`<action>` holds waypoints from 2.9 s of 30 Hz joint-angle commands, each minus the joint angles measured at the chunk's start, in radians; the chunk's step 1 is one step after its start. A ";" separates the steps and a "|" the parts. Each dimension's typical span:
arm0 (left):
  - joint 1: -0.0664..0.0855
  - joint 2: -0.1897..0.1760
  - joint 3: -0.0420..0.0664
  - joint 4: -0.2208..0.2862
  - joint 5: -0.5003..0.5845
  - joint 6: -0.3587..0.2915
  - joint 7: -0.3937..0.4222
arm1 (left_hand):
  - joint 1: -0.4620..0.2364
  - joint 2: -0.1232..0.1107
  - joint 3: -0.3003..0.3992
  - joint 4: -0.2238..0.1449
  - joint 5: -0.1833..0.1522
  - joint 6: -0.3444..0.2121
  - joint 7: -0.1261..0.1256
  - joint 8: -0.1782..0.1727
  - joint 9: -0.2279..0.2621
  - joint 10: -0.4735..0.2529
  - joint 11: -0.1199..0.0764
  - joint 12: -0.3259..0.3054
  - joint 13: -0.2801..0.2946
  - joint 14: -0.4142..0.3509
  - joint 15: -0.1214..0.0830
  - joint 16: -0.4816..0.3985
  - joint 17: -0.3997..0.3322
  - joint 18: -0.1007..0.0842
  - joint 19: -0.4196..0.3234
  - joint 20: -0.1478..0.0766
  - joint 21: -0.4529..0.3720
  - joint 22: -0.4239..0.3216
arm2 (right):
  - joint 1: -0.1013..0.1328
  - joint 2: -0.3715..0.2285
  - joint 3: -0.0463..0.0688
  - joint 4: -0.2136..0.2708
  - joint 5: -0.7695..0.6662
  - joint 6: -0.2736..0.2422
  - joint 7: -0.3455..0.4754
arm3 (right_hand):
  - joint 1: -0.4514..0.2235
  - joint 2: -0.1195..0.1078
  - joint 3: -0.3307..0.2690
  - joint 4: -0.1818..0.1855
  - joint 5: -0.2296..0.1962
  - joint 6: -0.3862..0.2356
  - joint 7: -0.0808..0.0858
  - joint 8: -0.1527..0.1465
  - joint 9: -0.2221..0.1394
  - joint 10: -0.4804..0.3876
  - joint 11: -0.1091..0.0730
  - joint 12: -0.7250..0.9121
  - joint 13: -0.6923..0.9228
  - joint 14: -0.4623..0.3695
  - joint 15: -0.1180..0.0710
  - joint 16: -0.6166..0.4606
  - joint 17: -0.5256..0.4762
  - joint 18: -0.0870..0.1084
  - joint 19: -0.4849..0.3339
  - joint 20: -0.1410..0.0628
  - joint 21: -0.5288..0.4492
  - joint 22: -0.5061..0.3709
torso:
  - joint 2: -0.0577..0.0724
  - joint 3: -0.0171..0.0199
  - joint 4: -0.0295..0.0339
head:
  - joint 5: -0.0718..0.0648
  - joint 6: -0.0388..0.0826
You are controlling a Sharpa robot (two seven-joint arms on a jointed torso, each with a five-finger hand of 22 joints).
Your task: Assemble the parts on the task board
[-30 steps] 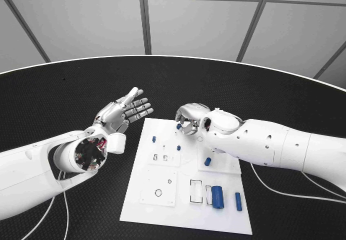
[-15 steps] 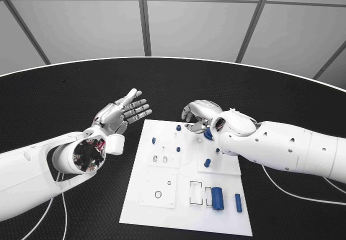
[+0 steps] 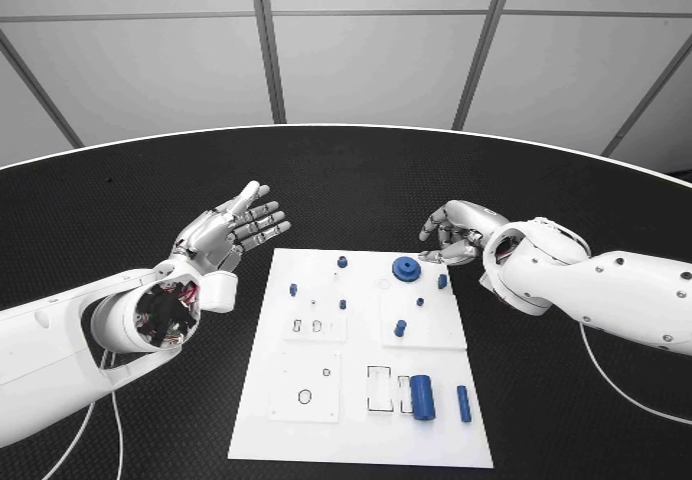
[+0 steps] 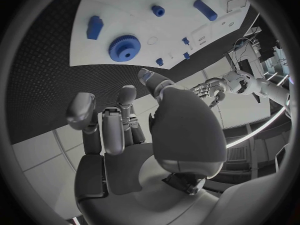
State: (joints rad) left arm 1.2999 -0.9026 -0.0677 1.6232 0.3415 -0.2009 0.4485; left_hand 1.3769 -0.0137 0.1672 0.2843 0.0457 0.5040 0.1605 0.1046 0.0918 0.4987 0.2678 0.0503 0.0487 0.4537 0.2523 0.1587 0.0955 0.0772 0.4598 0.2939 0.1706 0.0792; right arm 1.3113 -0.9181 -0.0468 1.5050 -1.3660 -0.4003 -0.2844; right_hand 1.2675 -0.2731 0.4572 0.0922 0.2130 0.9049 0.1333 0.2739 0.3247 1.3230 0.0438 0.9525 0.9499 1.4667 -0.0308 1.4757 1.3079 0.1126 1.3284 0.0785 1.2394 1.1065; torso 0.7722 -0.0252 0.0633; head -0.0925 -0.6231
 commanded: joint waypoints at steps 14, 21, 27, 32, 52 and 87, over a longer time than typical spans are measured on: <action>0.000 -0.001 0.000 0.001 0.000 0.001 0.001 | 0.001 0.008 0.007 0.000 0.005 0.008 0.138 0.003 0.001 0.006 0.002 0.003 0.000 -0.008 -0.001 -0.005 -0.002 0.000 -0.007 -0.001 0.000 -0.002 | 0.000 0.045 -0.001 -0.063 0.022 0.036 -0.006 | 0.049 0.017 -0.099 0.068 0.017 -0.047 0.016 0.012 0.004 0.116 0.018 0.414 0.410 0.082 0.018 0.050 0.145 -0.045 0.095 0.013 0.122 0.176 | 0.001 -0.0012 -0.0006 | -0.004 -0.007; 0.000 -0.003 0.000 0.005 0.000 0.000 0.001 | 0.001 0.008 0.007 0.000 0.005 0.008 0.138 0.003 0.001 0.006 0.002 0.003 0.000 -0.008 -0.001 -0.005 -0.002 0.000 -0.007 -0.001 0.000 -0.002 | -0.001 0.071 -0.001 -0.079 0.023 0.052 -0.004 | 0.065 0.025 -0.137 0.091 0.017 -0.057 0.021 0.015 0.005 0.168 0.025 0.511 0.507 0.090 0.026 0.068 0.186 -0.057 0.124 0.020 0.167 0.238 | 0.000 -0.0004 -0.0009 | -0.002 -0.011; 0.000 -0.005 0.000 0.008 0.000 0.000 0.001 | 0.001 0.008 0.007 0.000 0.005 0.005 0.138 0.002 0.001 0.005 0.003 0.002 0.000 -0.010 -0.001 -0.006 -0.002 -0.001 -0.008 -0.001 -0.001 -0.003 | -0.002 0.087 -0.002 -0.092 0.023 0.059 -0.001 | 0.066 0.027 -0.141 0.094 0.017 -0.058 0.022 0.016 0.005 0.169 0.026 0.514 0.510 0.090 0.026 0.070 0.190 -0.058 0.126 0.020 0.170 0.242 | 0.000 0.0018 -0.0016 | 0.001 -0.015; 0.000 -0.006 0.000 0.010 0.000 0.000 0.001 | 0.001 0.008 0.007 0.000 0.005 0.005 0.138 0.002 0.001 0.005 0.003 0.002 0.000 -0.010 -0.001 -0.006 -0.002 -0.001 -0.008 -0.001 -0.001 -0.003 | -0.003 0.096 -0.005 -0.101 0.023 0.062 -0.003 | 0.071 0.031 -0.142 0.096 0.022 -0.058 0.022 0.017 0.005 0.169 0.026 0.516 0.512 0.091 0.027 0.071 0.192 -0.059 0.126 0.021 0.171 0.244 | -0.001 0.0016 -0.0009 | 0.001 -0.016; 0.000 -0.008 0.000 0.012 0.000 -0.001 0.001 | 0.001 0.008 0.007 0.000 0.005 0.005 0.138 0.002 0.001 0.005 0.003 0.002 0.000 -0.010 -0.001 -0.006 -0.002 -0.001 -0.008 -0.001 -0.001 -0.003 | -0.022 0.111 -0.009 -0.109 0.023 0.092 -0.010 | 0.071 0.031 -0.145 0.099 0.022 -0.060 0.023 0.016 0.005 0.169 0.027 0.516 0.512 0.091 0.028 0.072 0.194 -0.059 0.127 0.022 0.173 0.247 | 0.000 0.0029 -0.0014 | 0.001 -0.023; 0.000 -0.012 0.000 0.015 0.000 -0.003 0.001 | 0.002 0.008 0.008 0.000 0.005 0.003 0.138 0.001 0.000 0.004 0.003 0.001 0.000 -0.011 0.000 -0.007 -0.003 -0.001 -0.007 -0.001 -0.002 -0.004 | -0.037 0.138 -0.011 -0.141 0.023 0.115 -0.013 | 0.087 0.044 -0.142 0.102 0.024 -0.049 0.023 0.025 0.007 0.168 0.028 0.519 0.516 0.091 0.029 0.073 0.197 -0.059 0.127 0.024 0.175 0.251 | 0.000 0.0042 -0.0023 | 0.003 -0.030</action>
State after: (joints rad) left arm 1.3000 -0.9144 -0.0677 1.6382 0.3416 -0.2037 0.4494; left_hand 1.3769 -0.0137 0.1672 0.2843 0.0457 0.5040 0.1605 0.1046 0.0916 0.4987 0.2679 0.0503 0.0486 0.4466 0.2524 0.1548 0.0936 0.0772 0.4598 0.2938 0.1706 0.0769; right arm 1.2750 -0.7805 -0.0578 1.3640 -1.3431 -0.2864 -0.2964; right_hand 1.3471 -0.2284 0.3161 0.1935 0.2313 0.8483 0.1586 0.2925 0.3302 1.4633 0.0661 1.4676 1.3074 1.4677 -0.0099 1.5427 1.3073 0.0695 1.4491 0.0999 1.4104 1.3076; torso 0.7727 -0.0211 0.0607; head -0.0898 -0.6512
